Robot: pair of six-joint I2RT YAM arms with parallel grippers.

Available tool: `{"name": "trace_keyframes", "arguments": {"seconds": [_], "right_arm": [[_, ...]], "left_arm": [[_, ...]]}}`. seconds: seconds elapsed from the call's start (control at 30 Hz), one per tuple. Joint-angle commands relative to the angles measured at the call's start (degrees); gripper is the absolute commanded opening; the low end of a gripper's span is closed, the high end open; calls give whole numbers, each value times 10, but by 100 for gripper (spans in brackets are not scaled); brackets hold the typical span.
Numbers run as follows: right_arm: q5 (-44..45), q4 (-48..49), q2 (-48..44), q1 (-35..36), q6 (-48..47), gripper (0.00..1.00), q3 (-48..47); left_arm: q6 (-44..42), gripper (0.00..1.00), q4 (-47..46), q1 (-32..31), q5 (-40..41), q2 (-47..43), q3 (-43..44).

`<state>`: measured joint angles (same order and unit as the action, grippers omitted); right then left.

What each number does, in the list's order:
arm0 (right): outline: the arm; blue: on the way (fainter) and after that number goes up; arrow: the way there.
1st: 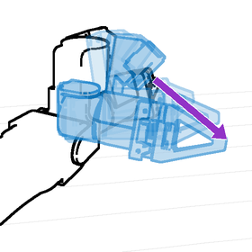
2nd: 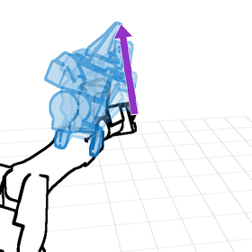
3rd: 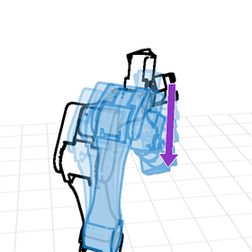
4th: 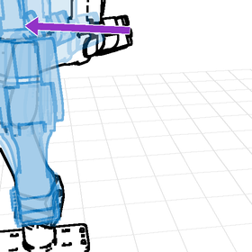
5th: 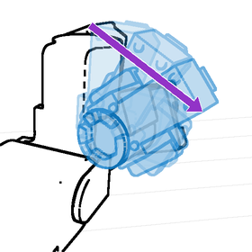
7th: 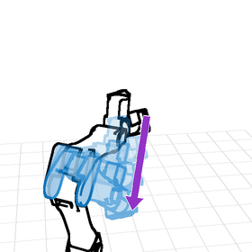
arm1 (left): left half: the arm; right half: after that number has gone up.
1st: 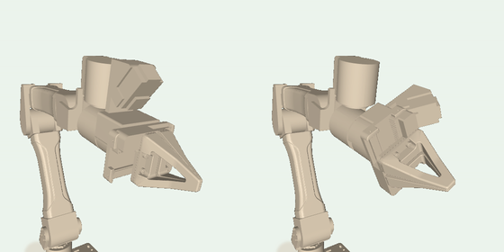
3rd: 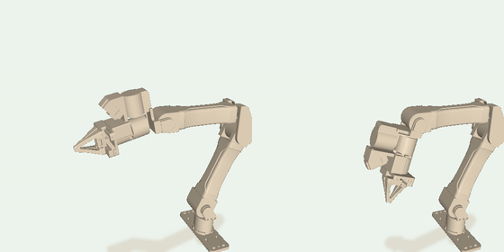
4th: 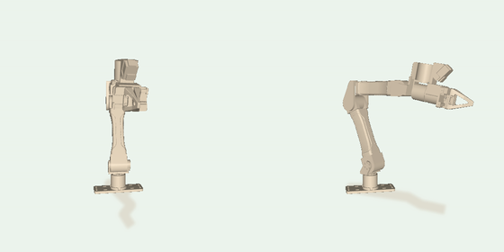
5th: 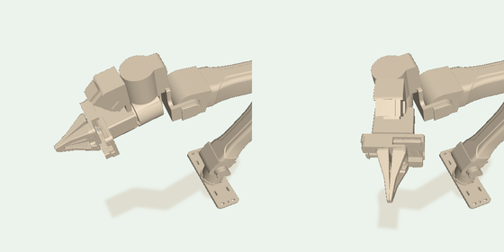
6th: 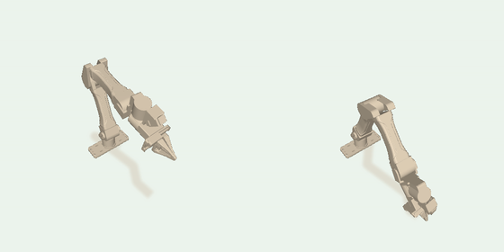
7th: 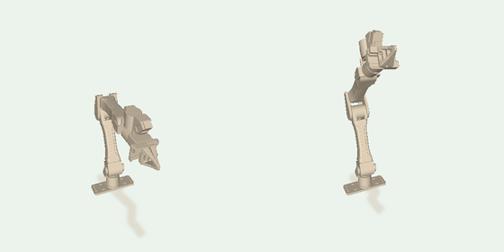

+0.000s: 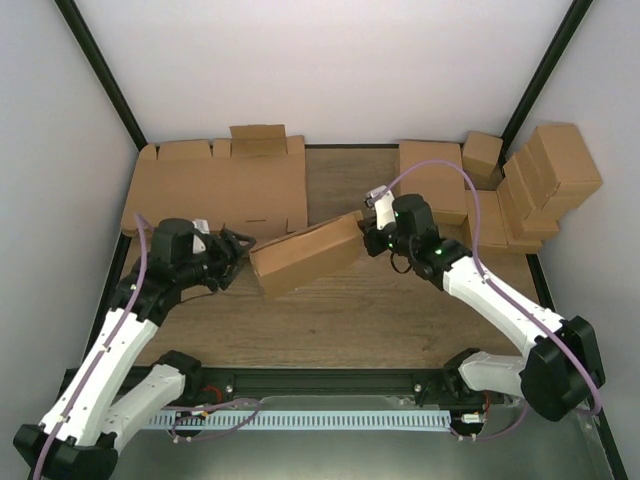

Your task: Fold the paper box

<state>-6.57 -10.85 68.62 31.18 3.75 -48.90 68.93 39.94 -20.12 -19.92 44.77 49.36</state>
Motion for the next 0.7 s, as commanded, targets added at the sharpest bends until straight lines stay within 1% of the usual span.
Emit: {"name": "trace_keyframes", "arguments": {"seconds": [0.0,0.07,0.17,0.23,0.3,0.4,0.5,0.67], "right_arm": [[5,-39,15,5,0,6,-66],[8,-46,25,5,2,6,-79],[16,-50,40,5,9,6,-92],[19,-54,51,5,17,6,-102],[18,-59,60,5,26,6,-109],[13,-58,67,5,30,6,-113],[12,-60,72,5,33,6,-117],[12,-67,76,5,28,10,-124]], "left_arm": [[-45,71,14,3,-9,24,6],[-71,69,31,3,13,27,30],[-141,67,101,3,80,47,100],[-189,62,140,3,110,58,135],[-221,55,154,2,107,64,146],[-254,50,156,-3,77,71,139],[-272,50,159,-19,77,76,137],[-268,55,170,-57,116,71,146]]}}
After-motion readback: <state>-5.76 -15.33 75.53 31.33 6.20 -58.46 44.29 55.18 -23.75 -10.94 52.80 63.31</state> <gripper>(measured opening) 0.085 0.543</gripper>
